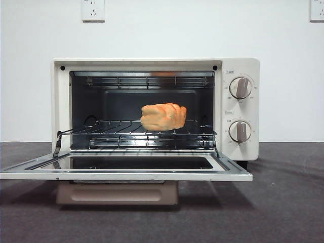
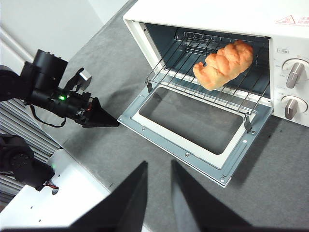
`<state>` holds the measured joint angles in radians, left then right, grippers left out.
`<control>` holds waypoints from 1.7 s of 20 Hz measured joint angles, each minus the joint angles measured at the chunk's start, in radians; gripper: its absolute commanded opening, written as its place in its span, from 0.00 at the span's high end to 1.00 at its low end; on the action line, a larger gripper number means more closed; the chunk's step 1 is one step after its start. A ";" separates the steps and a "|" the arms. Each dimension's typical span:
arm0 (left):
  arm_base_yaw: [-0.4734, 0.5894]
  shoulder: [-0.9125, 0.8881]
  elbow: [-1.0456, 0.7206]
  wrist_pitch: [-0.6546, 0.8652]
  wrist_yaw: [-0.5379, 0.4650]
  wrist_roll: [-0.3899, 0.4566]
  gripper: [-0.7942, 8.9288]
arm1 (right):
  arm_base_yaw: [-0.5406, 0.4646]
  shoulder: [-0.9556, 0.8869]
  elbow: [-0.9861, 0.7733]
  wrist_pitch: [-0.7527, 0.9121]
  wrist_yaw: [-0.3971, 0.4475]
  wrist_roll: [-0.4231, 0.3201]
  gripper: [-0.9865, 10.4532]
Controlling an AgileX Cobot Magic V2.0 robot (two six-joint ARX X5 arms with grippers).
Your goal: The left arm flap open the oven, the right arm pick bread and place it into oven, the left arm flap close the oven
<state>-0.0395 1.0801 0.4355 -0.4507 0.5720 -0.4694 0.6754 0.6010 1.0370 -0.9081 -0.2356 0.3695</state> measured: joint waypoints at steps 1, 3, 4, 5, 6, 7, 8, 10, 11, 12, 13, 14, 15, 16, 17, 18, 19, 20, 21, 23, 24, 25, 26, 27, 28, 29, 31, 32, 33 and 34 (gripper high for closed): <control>0.000 0.021 0.000 0.022 0.005 -0.006 0.90 | 0.000 0.000 0.000 0.000 0.000 0.000 0.85; 0.000 0.053 0.000 0.072 0.032 -0.024 0.90 | 0.000 0.000 0.000 0.000 0.000 0.000 0.85; 0.002 0.061 0.000 0.079 0.037 -0.031 0.90 | 0.000 0.000 0.000 0.000 0.000 0.000 0.85; 0.002 0.065 0.000 0.082 0.040 -0.038 0.90 | 0.000 0.000 0.000 0.000 0.000 0.000 0.85; 0.002 0.066 0.000 0.084 0.041 -0.043 0.90 | 0.000 0.000 0.000 0.000 0.000 0.000 0.85; 0.002 0.066 0.000 0.085 0.041 -0.043 0.90 | 0.000 0.000 0.000 0.000 0.000 0.000 0.85; 0.002 0.066 0.000 0.085 0.046 -0.045 0.90 | 0.000 0.000 0.000 0.000 0.000 0.000 0.85; 0.005 0.066 -0.001 0.091 0.063 -0.050 0.90 | 0.000 0.000 0.000 0.000 0.000 0.000 0.85; 0.006 0.067 -0.002 0.097 0.071 -0.055 0.90 | 0.000 0.000 0.000 0.000 0.000 0.000 0.85; 0.007 0.067 -0.003 0.105 0.080 -0.063 0.90 | 0.000 0.000 0.000 0.000 0.000 0.000 0.85; 0.008 0.067 -0.004 0.117 0.090 -0.073 0.90 | 0.000 0.000 0.000 0.000 0.000 0.000 0.85; 0.008 0.067 -0.004 0.134 0.101 -0.084 0.90 | 0.000 0.000 0.000 0.000 0.000 0.000 0.85; 0.009 0.067 -0.004 0.148 0.111 -0.097 0.90 | 0.000 0.000 0.000 0.000 0.000 0.000 0.85; 0.009 0.067 -0.004 0.165 0.124 -0.112 0.90 | 0.000 0.000 0.000 0.000 0.000 0.000 0.85; 0.009 0.067 -0.004 0.187 0.142 -0.132 0.90 | 0.000 0.000 0.000 0.000 0.000 0.000 0.85; 0.009 0.067 -0.004 0.219 0.171 -0.155 0.90 | 0.000 0.000 0.000 0.000 0.000 0.000 0.85; 0.009 0.067 0.000 0.242 0.193 -0.178 0.90 | 0.000 0.000 0.000 0.000 0.000 0.000 0.85; 0.008 0.067 0.012 0.265 0.208 -0.203 0.90 | 0.000 0.000 0.000 0.000 0.000 0.000 0.85; 0.008 0.067 0.031 0.279 0.213 -0.226 0.90 | 0.000 0.000 0.000 0.000 0.000 0.000 0.85; 0.008 0.065 0.089 0.340 0.213 -0.274 0.90 | 0.000 0.000 0.000 0.000 0.000 0.000 0.85; 0.008 0.064 0.120 0.373 0.214 -0.294 0.90 | 0.000 0.000 0.000 0.000 0.000 0.000 0.85; 0.005 0.063 0.149 0.408 0.211 -0.311 0.90 | 0.000 0.000 0.000 0.000 0.003 0.000 0.85; 0.002 0.059 0.172 0.438 0.198 -0.322 0.90 | 0.000 0.000 0.000 0.000 0.004 0.000 0.85; 0.002 0.056 0.193 0.447 0.171 -0.331 0.90 | 0.000 0.000 0.000 0.000 0.004 0.000 0.85; 0.002 0.056 0.211 0.447 0.137 -0.335 0.90 | 0.000 0.000 0.000 0.000 0.004 0.000 0.85; 0.003 0.056 0.224 0.447 0.120 -0.337 0.90 | 0.000 0.000 0.000 0.000 0.004 0.000 0.85; 0.002 0.056 0.239 0.460 0.115 -0.338 0.90 | 0.000 0.000 0.000 0.000 0.004 0.000 0.85; 0.002 0.056 0.243 0.463 0.115 -0.338 0.90 | 0.000 0.000 0.000 0.000 0.004 0.000 0.85; 0.002 0.056 0.248 0.470 0.114 -0.339 0.90 | 0.000 0.000 0.000 0.000 0.004 0.000 0.85; 0.003 0.056 0.251 0.484 0.114 -0.340 0.90 | 0.000 0.000 0.000 0.000 0.004 0.000 0.85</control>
<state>-0.0368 1.1366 0.6865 0.0330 0.6865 -0.8093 0.6754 0.6010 1.0370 -0.9081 -0.2317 0.3695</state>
